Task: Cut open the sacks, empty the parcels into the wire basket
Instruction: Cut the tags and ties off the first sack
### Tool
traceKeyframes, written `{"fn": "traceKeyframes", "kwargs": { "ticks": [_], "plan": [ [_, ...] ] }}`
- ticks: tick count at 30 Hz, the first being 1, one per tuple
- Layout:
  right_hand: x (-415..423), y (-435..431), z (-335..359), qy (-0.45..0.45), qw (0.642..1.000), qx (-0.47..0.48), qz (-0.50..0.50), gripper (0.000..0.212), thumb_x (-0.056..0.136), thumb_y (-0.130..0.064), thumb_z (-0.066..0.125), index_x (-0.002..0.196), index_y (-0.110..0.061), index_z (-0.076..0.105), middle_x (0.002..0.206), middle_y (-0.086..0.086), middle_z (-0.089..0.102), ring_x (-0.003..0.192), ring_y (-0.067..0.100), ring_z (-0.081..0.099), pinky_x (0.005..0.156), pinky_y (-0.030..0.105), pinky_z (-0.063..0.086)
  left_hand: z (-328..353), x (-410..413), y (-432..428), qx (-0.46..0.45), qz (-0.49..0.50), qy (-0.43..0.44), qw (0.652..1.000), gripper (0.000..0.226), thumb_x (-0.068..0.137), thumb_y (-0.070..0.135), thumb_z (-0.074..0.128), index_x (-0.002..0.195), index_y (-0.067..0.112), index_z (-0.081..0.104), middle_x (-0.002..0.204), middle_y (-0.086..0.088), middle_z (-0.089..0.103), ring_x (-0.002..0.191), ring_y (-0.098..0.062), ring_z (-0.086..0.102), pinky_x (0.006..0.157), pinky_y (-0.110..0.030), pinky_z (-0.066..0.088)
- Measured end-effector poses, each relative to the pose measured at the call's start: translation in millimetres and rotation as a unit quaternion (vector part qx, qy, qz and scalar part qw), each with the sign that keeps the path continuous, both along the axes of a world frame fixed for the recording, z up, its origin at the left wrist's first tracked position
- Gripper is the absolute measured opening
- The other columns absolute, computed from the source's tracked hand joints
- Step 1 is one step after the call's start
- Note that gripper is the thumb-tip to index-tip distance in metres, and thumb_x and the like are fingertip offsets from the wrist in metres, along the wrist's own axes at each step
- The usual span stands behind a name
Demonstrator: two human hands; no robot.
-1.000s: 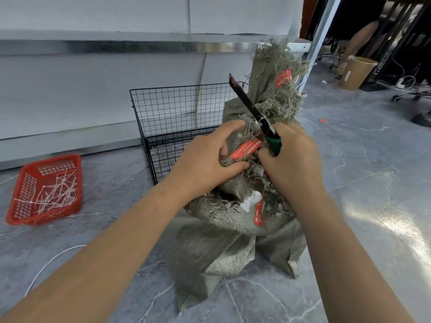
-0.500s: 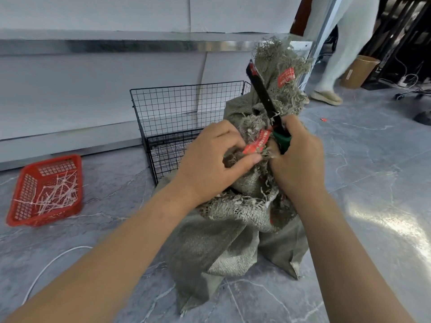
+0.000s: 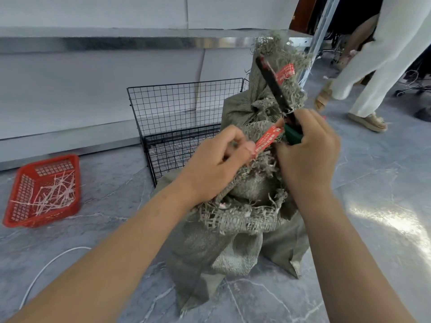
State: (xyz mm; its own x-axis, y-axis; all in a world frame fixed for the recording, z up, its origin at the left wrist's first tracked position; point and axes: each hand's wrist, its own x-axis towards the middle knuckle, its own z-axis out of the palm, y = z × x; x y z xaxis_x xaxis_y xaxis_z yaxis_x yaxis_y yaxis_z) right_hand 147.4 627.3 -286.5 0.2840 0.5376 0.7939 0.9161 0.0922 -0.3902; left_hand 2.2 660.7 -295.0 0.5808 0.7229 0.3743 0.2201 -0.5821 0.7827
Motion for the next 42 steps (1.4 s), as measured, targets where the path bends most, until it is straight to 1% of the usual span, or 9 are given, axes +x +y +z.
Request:
{"fn": "traceKeyframes", "kwargs": {
  "ticks": [6,9,12,18,22,25,30,36,42],
  "plan": [
    [7,-7,18,0.029,0.969,-0.24,0.043,0.029,0.074,-0.002,0.064,0.102,-0.01,0.06,0.091,0.008,0.063,0.088,0.029,0.056,0.062,0.03,0.039,6,-1,4,-0.075,-0.051,-0.014,0.996,0.043,0.085,0.016,0.064,0.115,0.042,0.049,0.094,0.026,0.064,0.082,0.004,0.066,0.082,-0.029,0.056],
    [14,-26,45,0.006,0.931,-0.357,0.071,0.033,0.077,-0.028,0.073,0.101,-0.018,0.052,0.084,-0.002,0.057,0.076,0.019,0.052,0.057,0.028,0.035,4,1,7,-0.084,-0.04,-0.031,0.995,0.047,0.08,0.011,0.068,0.115,0.039,0.052,0.108,0.032,0.052,0.07,0.018,0.057,0.067,-0.021,0.054],
    [13,-50,70,0.041,0.912,-0.398,0.092,0.04,0.067,-0.059,0.055,0.087,-0.028,0.039,0.074,-0.008,0.051,0.062,0.009,0.05,0.055,0.027,0.043,5,1,8,-0.094,-0.015,-0.034,0.995,0.048,0.079,0.013,0.07,0.11,0.044,0.053,0.106,0.038,0.047,0.036,0.001,0.033,0.043,-0.006,0.034],
    [21,-70,81,-0.01,0.898,-0.431,0.091,0.021,0.075,-0.049,0.041,0.077,-0.029,0.045,0.065,0.0,0.061,0.052,0.011,0.054,0.06,0.034,0.048,4,0,12,-0.082,0.036,-0.072,0.993,0.049,0.077,0.019,0.072,0.109,0.048,0.049,0.119,0.025,0.051,0.037,-0.002,0.026,0.046,-0.005,0.037],
    [27,-70,81,-0.036,0.856,-0.51,0.08,0.014,0.082,-0.039,0.05,0.075,-0.028,0.054,0.074,-0.029,0.061,0.054,0.006,0.055,0.053,0.027,0.042,1,-2,18,-0.072,0.08,-0.076,0.991,0.055,0.077,0.02,0.072,0.126,0.036,0.051,0.139,0.011,0.047,0.035,-0.001,0.029,0.045,-0.003,0.036],
    [33,-65,75,-0.041,0.838,-0.541,0.06,0.013,0.087,-0.033,0.055,0.077,-0.026,0.058,0.06,-0.004,0.063,0.048,-0.005,0.054,0.049,0.024,0.037,0,-4,22,-0.067,0.099,-0.077,0.99,0.059,0.076,0.024,0.072,0.13,0.031,0.05,0.142,0.008,0.045,0.059,0.001,0.04,0.051,-0.004,0.042],
    [32,-55,66,-0.035,0.829,-0.555,0.058,0.015,0.09,-0.034,0.055,0.076,-0.028,0.058,0.062,-0.006,0.062,0.049,0.003,0.049,0.051,0.023,0.036,1,-6,21,-0.076,0.105,-0.073,0.989,0.062,0.075,0.026,0.072,0.132,0.03,0.047,0.142,0.012,0.044,0.114,0.006,0.042,0.079,-0.001,0.042],
    [27,-44,58,-0.065,0.834,-0.54,0.087,0.023,0.091,-0.033,0.054,0.068,-0.029,0.051,0.066,-0.008,0.061,0.049,0.002,0.05,0.052,0.024,0.032,-2,-3,16,-0.075,0.084,-0.058,0.992,0.06,0.074,0.027,0.072,0.129,0.035,0.049,0.142,0.012,0.042,0.084,0.018,0.05,0.071,-0.004,0.047],
    [32,-37,50,-0.046,0.853,-0.502,0.139,0.008,0.088,-0.03,0.059,0.082,-0.025,0.062,0.065,-0.009,0.063,0.063,0.008,0.061,0.054,0.022,0.041,-3,-5,19,-0.106,0.084,-0.069,0.988,0.059,0.072,0.023,0.075,0.126,0.031,0.052,0.138,0.006,0.05,0.125,-0.003,0.043,0.097,-0.026,0.043]
  ]
}}
